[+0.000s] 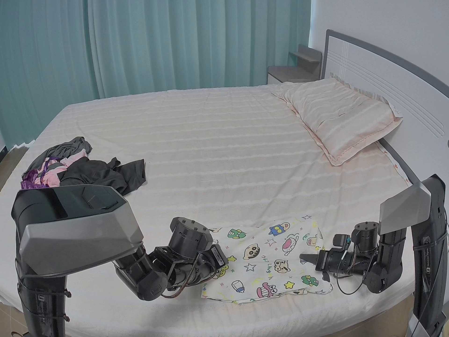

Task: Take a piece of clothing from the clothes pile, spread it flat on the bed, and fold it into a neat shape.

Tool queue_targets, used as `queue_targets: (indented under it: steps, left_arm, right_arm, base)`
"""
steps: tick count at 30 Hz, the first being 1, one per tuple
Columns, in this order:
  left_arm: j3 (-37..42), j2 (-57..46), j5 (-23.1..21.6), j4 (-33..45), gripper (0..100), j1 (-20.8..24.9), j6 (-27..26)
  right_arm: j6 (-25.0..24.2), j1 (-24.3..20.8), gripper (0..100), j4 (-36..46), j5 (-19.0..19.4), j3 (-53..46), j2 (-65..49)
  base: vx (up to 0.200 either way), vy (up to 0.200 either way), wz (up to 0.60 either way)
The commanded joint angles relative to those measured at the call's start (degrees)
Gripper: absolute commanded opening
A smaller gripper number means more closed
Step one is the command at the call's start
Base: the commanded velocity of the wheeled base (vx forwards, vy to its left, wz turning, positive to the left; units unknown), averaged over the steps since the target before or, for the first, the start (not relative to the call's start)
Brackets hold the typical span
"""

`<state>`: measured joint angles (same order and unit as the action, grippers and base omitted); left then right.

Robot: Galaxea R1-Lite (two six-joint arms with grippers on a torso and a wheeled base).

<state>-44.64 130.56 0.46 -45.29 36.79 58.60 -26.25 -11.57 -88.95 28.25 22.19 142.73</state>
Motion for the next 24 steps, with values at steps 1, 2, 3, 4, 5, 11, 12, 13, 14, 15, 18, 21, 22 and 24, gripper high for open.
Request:
queue_targets:
  steps: [1,2,3,4,5,11,12,13,14,15,18,21,22,24]
  left_arm:
    - [0.7,-1.19,0.15,-0.06,0,-0.4,0.02]
    - [0.78,-1.19,0.15,-0.06,0,-0.49,0.02]
    - [1.05,-1.27,0.15,-0.06,0,-0.58,0.02]
    - [1.22,-1.36,0.15,-0.15,0,-1.02,0.02]
    - [1.22,-1.36,0.15,-0.15,0,-1.02,0.02]
    - [2.28,-2.15,0.06,-0.15,0,-1.81,0.02]
    - [2.37,-2.24,0.06,-0.15,0,-1.99,0.11]
    - [2.37,-2.24,0.06,-0.15,0,-1.99,0.11]
    - [2.54,-2.24,-0.02,-0.15,0,-2.07,0.11]
    - [2.81,-2.33,-0.02,-0.15,0,-2.07,0.11]
    - [2.98,-2.33,-0.11,-0.15,0,-1.9,0.2]
    - [3.51,-2.15,-0.11,-0.15,0,-1.55,0.11]
    - [3.6,-2.07,-0.11,-0.15,0,-1.46,0.11]
    - [3.6,-2.07,-0.2,-0.15,0,-1.37,0.11]
  right_arm:
    - [-0.38,0.06,0,-0.87,-0.3,0.23,-0.26]
    - [-0.38,-0.03,0,-0.87,-0.3,0.23,-0.26]
    - [-0.47,-0.03,0,-0.87,-0.3,0.23,-0.34]
    - [-0.56,-0.03,0,-0.87,-0.3,0.23,-0.34]
    - [-0.56,-0.03,0,-0.87,-0.3,0.23,-0.34]
    - [-0.65,-0.03,0,-0.87,-0.38,0.23,-0.43]
    - [-0.65,-0.03,0,-0.87,-0.3,0.23,-0.43]
    - [-0.65,-0.03,0,-0.87,-0.3,0.23,-0.43]
    - [-0.65,-0.03,0,-0.87,-0.3,0.23,-0.43]
    - [-0.65,-0.03,0,-0.87,-0.38,0.31,-0.43]
    - [-0.65,-0.03,0,-0.87,-0.38,0.31,-0.52]
    - [-0.65,-0.03,0,-0.87,-0.38,0.31,-0.52]
    - [-0.65,-0.03,0,-0.87,-0.38,0.31,-0.43]
    - [-0.65,-0.03,0,-0.87,-0.38,0.4,-0.52]
  base:
    - [0.0,0.0,0.0]
    - [0.0,0.0,0.0]
    - [0.0,0.0,0.0]
    - [0.0,0.0,0.0]
    - [0.0,0.2,0.0]
    - [0.0,0.2,0.0]
    - [0.0,0.2,0.0]
    - [0.0,0.2,0.0]
    - [0.0,0.2,0.0]
    - [0.0,0.2,0.0]
    - [0.0,0.2,0.0]
    - [0.0,0.067,0.0]
    - [0.0,0.0,0.0]
    - [0.0,0.0,0.0]
